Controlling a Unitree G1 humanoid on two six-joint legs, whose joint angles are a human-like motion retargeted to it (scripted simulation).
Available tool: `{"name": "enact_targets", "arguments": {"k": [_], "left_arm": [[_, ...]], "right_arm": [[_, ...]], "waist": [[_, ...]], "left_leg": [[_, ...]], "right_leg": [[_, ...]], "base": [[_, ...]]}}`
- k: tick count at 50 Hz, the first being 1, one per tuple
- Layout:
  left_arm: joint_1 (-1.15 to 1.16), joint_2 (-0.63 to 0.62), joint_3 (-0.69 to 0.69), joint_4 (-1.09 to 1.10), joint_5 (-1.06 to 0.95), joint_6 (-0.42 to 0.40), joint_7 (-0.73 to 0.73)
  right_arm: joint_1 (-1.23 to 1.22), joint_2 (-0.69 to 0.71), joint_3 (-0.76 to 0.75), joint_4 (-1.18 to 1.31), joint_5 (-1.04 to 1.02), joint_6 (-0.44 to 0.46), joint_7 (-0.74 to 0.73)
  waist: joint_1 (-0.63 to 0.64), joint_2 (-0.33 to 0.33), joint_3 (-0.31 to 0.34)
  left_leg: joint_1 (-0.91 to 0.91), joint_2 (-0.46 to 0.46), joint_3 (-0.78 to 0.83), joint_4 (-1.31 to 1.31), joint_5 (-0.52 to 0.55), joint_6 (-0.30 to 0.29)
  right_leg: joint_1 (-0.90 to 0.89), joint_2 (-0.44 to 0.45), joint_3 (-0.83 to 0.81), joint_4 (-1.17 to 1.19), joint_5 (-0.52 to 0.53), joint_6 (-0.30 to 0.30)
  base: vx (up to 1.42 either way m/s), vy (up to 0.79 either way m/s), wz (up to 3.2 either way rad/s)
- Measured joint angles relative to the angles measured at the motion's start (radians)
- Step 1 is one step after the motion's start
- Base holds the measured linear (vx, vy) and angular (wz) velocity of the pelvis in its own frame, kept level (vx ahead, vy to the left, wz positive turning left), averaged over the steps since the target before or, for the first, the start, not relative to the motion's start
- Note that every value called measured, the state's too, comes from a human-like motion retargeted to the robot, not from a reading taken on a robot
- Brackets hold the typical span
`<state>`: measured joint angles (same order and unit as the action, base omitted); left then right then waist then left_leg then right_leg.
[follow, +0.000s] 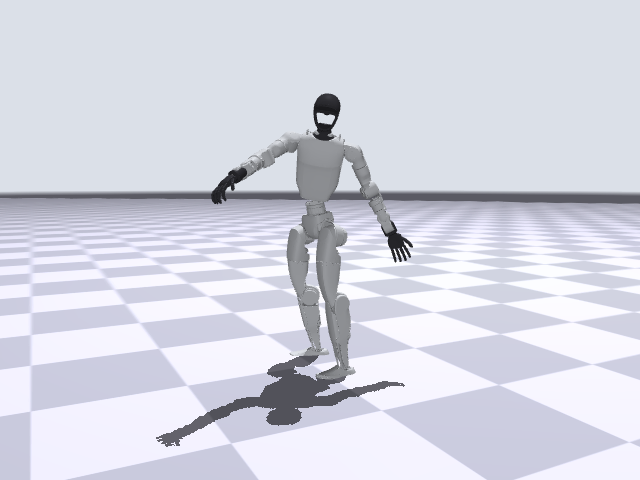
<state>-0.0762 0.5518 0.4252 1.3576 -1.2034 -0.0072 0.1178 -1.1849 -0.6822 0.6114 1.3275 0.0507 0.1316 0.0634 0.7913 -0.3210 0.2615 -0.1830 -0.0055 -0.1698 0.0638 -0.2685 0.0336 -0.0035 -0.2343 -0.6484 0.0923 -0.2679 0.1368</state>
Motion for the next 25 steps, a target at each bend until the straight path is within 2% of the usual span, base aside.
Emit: {"name": "enact_targets", "arguments": {"k": [6,12,19,22,25], "left_arm": [[-0.039,0.118,0.172,0.003,-0.091,0.003,-0.013],[-0.103,0.358,0.192,0.067,-0.139,-0.025,0.008],[-0.222,0.698,0.143,0.075,-0.143,-0.068,0.049],[-0.285,0.842,0.107,0.040,-0.137,-0.086,0.045],[-0.352,0.975,0.052,-0.009,-0.114,-0.093,0.012]], "right_arm": [[0.273,0.191,-0.094,0.019,-0.144,-0.004,0.046],[0.521,0.321,0.007,-0.064,-0.195,-0.029,0.006],[0.823,0.283,0.154,-0.326,-0.279,-0.096,-0.140],[0.947,0.232,0.134,-0.376,-0.239,-0.112,-0.229],[1.050,0.179,0.062,-0.349,-0.105,-0.127,-0.319]], "waist": [[0.060,0.106,-0.040],[0.034,0.207,-0.131],[-0.083,0.339,-0.239],[-0.162,0.401,-0.272],[-0.259,0.467,-0.293]], "left_leg": [[0.006,-0.030,-0.117,-0.056,0.051,-0.046],[0.020,-0.041,-0.167,-0.109,0.096,-0.058],[0.017,-0.040,-0.130,-0.113,0.108,-0.035],[0.013,-0.037,-0.093,-0.100,0.101,-0.034],[0.012,-0.031,-0.050,-0.085,0.088,-0.041]], "right_leg": [[0.058,-0.010,-0.134,0.002,-0.021,-0.022],[0.081,-0.018,-0.194,0.008,-0.032,-0.028],[0.051,-0.030,-0.155,0.016,-0.030,-0.009],[0.032,-0.033,-0.117,0.014,-0.024,0.005],[0.014,-0.033,-0.072,0.007,-0.018,0.017]], "base": [[0.01,0.01,1.13],[-0.02,0.00,0.47],[-0.05,0.00,-0.27],[-0.06,0.00,-0.64],[-0.05,0.01,-0.76]]}}
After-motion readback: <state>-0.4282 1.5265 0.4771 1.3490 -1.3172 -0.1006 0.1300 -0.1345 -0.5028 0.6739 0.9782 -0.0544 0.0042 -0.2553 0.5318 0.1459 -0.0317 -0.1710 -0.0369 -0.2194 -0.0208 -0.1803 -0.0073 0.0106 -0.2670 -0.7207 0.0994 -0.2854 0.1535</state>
